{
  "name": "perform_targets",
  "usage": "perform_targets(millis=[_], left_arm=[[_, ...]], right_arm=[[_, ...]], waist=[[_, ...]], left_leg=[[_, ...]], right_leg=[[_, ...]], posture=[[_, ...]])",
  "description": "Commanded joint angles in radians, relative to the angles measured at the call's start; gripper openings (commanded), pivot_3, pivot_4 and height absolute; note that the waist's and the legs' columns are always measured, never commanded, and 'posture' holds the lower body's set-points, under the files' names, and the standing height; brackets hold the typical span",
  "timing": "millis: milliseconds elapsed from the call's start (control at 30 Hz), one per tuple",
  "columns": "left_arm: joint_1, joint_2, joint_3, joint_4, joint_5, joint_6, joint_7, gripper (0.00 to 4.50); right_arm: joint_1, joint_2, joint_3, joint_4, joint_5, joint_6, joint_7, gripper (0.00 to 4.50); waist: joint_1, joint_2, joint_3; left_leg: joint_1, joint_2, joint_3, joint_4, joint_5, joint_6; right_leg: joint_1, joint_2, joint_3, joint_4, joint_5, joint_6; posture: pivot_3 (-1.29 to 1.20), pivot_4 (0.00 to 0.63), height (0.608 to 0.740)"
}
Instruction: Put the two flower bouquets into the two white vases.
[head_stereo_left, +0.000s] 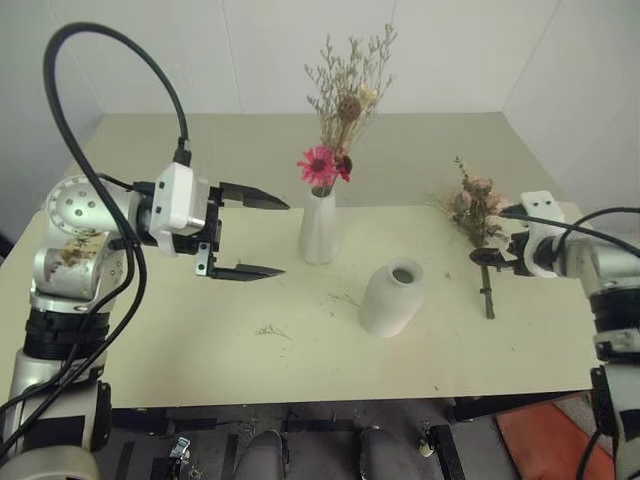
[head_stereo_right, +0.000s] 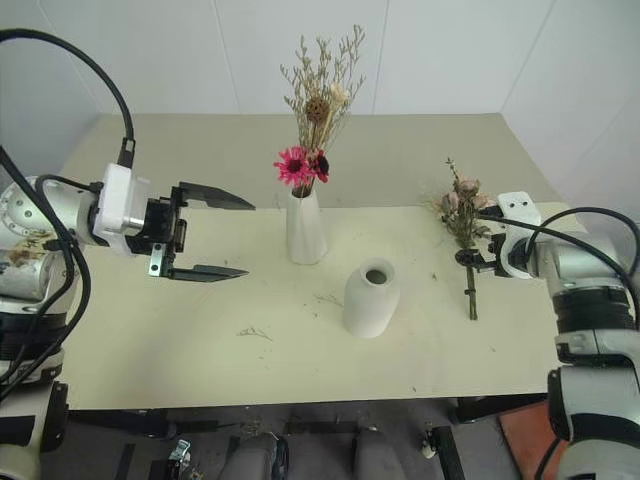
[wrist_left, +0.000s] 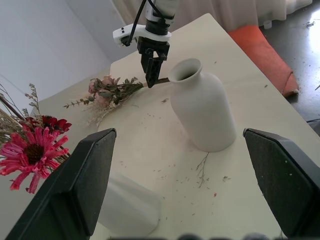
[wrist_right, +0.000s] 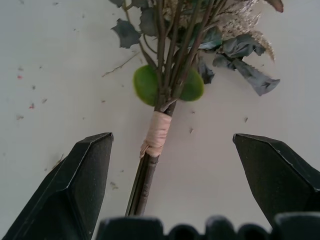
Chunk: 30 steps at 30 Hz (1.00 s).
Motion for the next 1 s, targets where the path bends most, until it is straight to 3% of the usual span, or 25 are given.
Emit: perform_targets(millis=[33, 133, 500, 633, 733, 867, 1000], left_arm=[[0.006, 0.009, 0.001, -0.037, -0.004, -0.009, 0.022, 4.44], [0.020, 0.017, -0.005, -0.038, 0.013, -0.014, 0.037, 4.50], [0.048, 0.038, 0.003, -0.022, 0.024, -0.041, 0.055, 4.50], [0.055, 0.036, -0.006, -0.017, 0.038, -0.056, 0.063, 4.50], [0.053, 0.034, -0.007, -0.010, 0.041, -0.060, 0.064, 4.50], [0.053, 0.040, 0.002, -0.003, 0.037, -0.060, 0.064, 4.50], [0.064, 0.056, 0.010, 0.017, 0.042, -0.059, 0.066, 4.50]], right_arm=[[-0.086, 0.019, -0.012, 0.140, -0.055, -0.108, 0.009, 4.50], [-0.150, 0.040, 0.007, 0.248, -0.094, -0.135, 0.036, 3.95], [-0.232, 0.070, 0.023, 0.431, -0.182, -0.195, 0.108, 0.19], [-0.239, 0.065, -0.009, 0.426, -0.181, -0.202, 0.095, 0.13], [-0.188, 0.042, -0.034, 0.284, -0.177, -0.207, 0.081, 0.13], [0.008, 0.027, -0.164, -0.155, -0.176, -0.238, -0.059, 0.13], [0.215, 0.128, -0.391, -0.591, -0.135, -0.476, -0.235, 0.13]], waist=[[-0.001, 0.000, 0.000], [-0.003, 0.000, 0.000], [-0.007, 0.000, 0.000], [-0.014, 0.000, 0.000], [-0.017, 0.001, 0.000], [-0.013, 0.001, 0.000], [-0.011, 0.002, 0.000]], left_leg=[[0.000, 0.000, 0.000, 0.000, 0.000, 0.000], [0.000, 0.000, 0.000, 0.000, 0.000, 0.000], [0.000, 0.000, 0.000, 0.000, 0.000, 0.000], [0.000, 0.000, 0.000, 0.000, 0.000, 0.000], [0.000, 0.000, 0.000, 0.000, 0.000, 0.000], [-0.001, 0.000, 0.000, 0.000, 0.000, 0.000], [-0.001, 0.000, -0.001, 0.000, 0.000, 0.000]], right_leg=[[0.000, 0.000, 0.000, 0.000, 0.000, 0.000], [0.000, 0.000, 0.000, 0.000, 0.000, 0.000], [0.000, 0.000, 0.000, 0.000, 0.000, 0.000], [0.000, 0.000, 0.000, 0.000, 0.000, 0.000], [0.000, 0.000, 0.000, 0.000, 0.000, 0.000], [-0.002, 0.000, 0.000, 0.008, 0.000, 0.000], [-0.002, 0.000, 0.000, 0.009, 0.000, 0.000]], posture=[[0.00, 0.150, 0.740], [0.00, 0.150, 0.740], [0.00, 0.150, 0.740], [0.00, 0.150, 0.740], [0.00, 0.150, 0.740], [0.00, 0.150, 0.740], [0.00, 0.150, 0.740]])
